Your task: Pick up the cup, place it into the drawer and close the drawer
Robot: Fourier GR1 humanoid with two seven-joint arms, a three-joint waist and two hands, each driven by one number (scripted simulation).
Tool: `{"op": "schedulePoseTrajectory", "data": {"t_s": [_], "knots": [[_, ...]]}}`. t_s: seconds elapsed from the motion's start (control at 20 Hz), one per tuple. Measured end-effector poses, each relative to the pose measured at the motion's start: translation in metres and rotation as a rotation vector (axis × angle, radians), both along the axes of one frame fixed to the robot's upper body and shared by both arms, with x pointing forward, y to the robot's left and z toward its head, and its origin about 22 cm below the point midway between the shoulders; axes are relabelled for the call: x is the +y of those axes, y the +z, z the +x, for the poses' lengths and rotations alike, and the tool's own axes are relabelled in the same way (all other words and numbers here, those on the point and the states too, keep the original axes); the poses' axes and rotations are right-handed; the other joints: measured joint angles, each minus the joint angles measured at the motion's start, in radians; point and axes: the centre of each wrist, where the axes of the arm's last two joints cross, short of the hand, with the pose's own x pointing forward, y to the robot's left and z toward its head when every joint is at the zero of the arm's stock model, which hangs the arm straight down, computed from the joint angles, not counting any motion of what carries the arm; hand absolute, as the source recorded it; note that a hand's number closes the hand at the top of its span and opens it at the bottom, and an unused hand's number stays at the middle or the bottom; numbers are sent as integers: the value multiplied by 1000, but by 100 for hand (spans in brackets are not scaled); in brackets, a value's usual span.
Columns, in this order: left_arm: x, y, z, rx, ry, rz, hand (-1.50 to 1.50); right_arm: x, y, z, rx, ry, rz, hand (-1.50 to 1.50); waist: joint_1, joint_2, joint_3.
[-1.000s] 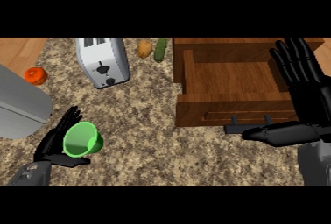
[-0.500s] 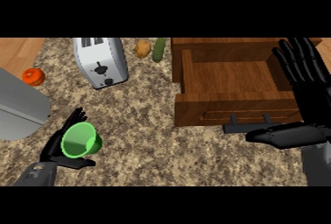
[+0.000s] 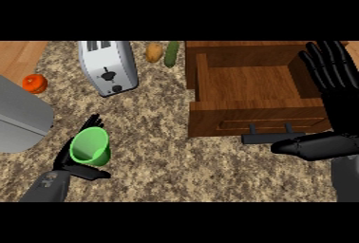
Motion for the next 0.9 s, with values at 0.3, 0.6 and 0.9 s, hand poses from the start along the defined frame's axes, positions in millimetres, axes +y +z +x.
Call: {"op": "schedulePoseTrajectory", "data": {"t_s": [0.3, 0.6, 0.9], "knots": [[-15, 4, 11, -75, -29, -38, 150, -6, 0, 0, 5, -11, -10, -150, 2, -1, 0], [-23, 7, 17, -224, 58, 4, 150, -3, 1, -3, 6, -7, -14, -150, 4, -2, 0], [-41, 6, 24, -308, 290, -74, 150, -6, -2, -3, 7, -19, -2, -150, 13, -3, 2]]}}
